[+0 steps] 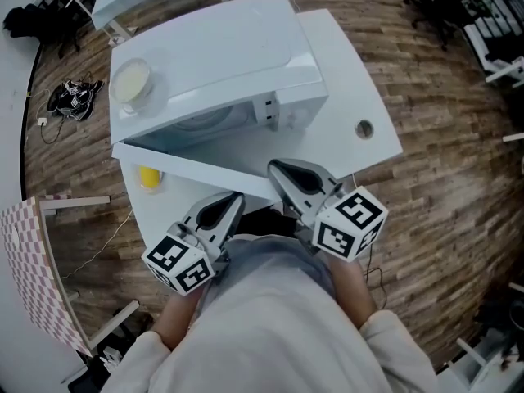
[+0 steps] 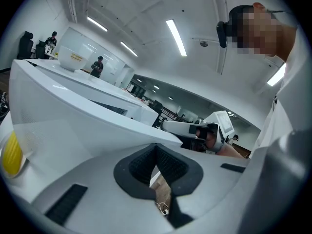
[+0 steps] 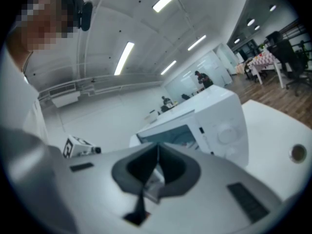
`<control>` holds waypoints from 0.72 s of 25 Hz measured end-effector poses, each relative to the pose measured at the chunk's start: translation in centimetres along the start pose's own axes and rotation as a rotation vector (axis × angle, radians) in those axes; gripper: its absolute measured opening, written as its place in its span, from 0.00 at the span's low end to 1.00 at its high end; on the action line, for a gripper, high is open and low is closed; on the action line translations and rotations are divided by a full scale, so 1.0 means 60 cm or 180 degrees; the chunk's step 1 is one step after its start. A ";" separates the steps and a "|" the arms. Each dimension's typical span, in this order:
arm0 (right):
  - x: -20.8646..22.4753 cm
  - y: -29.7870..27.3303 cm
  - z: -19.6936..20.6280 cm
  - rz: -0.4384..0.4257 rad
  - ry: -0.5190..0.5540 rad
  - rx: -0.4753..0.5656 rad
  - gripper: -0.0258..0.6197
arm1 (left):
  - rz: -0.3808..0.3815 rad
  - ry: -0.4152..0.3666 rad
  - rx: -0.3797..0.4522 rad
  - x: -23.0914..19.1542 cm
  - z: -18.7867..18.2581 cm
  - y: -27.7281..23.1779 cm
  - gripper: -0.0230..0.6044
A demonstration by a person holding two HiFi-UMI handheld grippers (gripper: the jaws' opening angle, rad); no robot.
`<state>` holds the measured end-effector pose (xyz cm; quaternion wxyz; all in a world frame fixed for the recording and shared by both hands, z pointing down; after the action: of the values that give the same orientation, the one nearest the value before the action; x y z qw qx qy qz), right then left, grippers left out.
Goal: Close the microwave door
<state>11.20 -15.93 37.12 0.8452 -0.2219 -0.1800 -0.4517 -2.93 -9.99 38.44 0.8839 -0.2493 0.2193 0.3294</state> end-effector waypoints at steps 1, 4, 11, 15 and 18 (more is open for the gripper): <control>0.003 0.002 0.000 0.0010 0.0007 -0.0001 0.08 | -0.0007 0.0005 0.0005 -0.001 0.000 -0.002 0.06; 0.010 0.009 -0.002 0.0041 0.0002 0.0014 0.08 | -0.0031 0.0013 0.0012 -0.004 -0.002 -0.010 0.06; 0.030 0.021 -0.015 0.0112 -0.0046 0.0106 0.08 | -0.0045 0.0024 0.0012 -0.009 -0.017 -0.029 0.06; 0.045 0.020 -0.012 0.0162 -0.0076 0.0088 0.08 | -0.0011 0.0033 0.0008 -0.015 -0.022 -0.038 0.06; 0.055 0.015 -0.006 0.0157 -0.0143 0.0058 0.08 | 0.0007 0.0046 0.0013 -0.017 -0.028 -0.046 0.06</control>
<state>13.71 -17.96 38.28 0.8538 -0.2287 -0.1974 -0.4239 -2.12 -13.27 38.53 0.8824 -0.2497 0.2266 0.3281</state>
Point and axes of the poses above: the fingertips, and each gripper's own axes: y backward along the fingers, x to its right, z out of its underside, the point moved 6 cm from there along y, backward along the fingers, and after that the axes turned 3 degrees about y, right-handed, at the moved point
